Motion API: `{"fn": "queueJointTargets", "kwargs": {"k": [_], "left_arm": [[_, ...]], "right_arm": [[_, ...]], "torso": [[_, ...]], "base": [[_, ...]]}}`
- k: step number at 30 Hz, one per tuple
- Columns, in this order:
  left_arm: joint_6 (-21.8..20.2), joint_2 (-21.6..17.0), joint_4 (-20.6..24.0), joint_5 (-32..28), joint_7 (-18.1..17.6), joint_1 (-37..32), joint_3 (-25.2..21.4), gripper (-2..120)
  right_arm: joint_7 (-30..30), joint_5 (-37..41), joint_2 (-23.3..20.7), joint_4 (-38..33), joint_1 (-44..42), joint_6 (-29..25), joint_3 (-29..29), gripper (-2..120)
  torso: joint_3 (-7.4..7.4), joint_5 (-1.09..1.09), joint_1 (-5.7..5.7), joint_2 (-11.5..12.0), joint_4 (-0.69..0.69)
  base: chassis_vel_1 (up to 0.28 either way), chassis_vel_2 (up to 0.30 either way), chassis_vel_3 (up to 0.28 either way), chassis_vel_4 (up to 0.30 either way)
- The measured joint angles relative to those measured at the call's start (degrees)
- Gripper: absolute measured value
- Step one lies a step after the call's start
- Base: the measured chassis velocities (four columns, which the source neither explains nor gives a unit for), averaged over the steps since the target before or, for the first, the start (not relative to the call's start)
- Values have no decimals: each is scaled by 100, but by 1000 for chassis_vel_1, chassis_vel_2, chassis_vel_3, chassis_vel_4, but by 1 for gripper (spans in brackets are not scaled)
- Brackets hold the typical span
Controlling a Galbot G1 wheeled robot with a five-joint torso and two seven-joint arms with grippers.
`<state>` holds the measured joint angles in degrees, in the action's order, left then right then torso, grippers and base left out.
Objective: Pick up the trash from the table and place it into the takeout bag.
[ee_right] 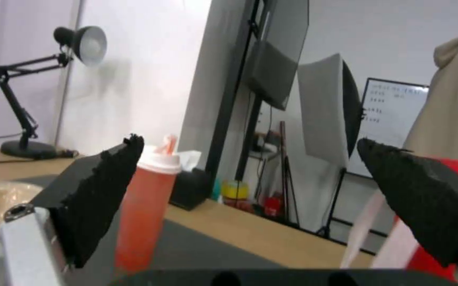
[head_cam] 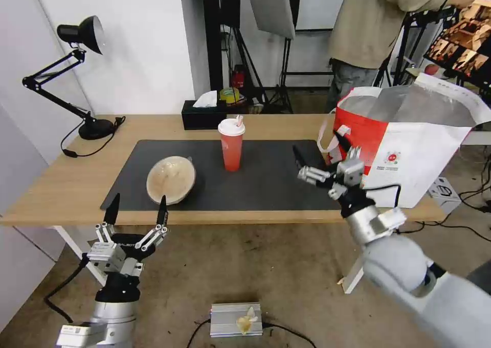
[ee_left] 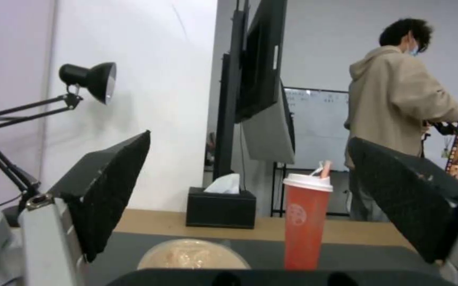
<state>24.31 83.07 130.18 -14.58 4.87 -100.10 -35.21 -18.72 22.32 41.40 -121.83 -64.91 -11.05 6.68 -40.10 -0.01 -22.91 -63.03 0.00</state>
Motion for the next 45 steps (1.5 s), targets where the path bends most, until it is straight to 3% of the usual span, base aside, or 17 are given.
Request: {"fn": "queueJointTargets", "kwargs": {"k": [15,21,27,40,45], "left_arm": [[-7,-29,-48,6,-8,19,-33,100],[-9,-1,-39,10,10,0,-32,100],[-9,25,-16,20,18,-16,-31,100],[-6,55,61,115,30,-101,3,100],[7,51,63,132,43,-131,14,100]], "right_arm": [[182,-534,161,-412,-1765,274,1021,100],[-403,-616,435,-783,-2462,885,1140,100],[-691,-820,700,-852,-2800,1067,1267,100],[-807,-1599,1466,-1006,-3395,891,1604,100],[-735,-1719,1526,-1008,-3448,781,1657,100]], "torso": [[0,1,0,0,-1],[0,0,0,0,0],[0,1,0,0,0],[0,0,0,0,0],[0,1,0,0,0]], "base": [[0,0,0,0],[0,0,0,0],[0,0,0,0],[0,0,0,0],[0,0,0,0]]}}
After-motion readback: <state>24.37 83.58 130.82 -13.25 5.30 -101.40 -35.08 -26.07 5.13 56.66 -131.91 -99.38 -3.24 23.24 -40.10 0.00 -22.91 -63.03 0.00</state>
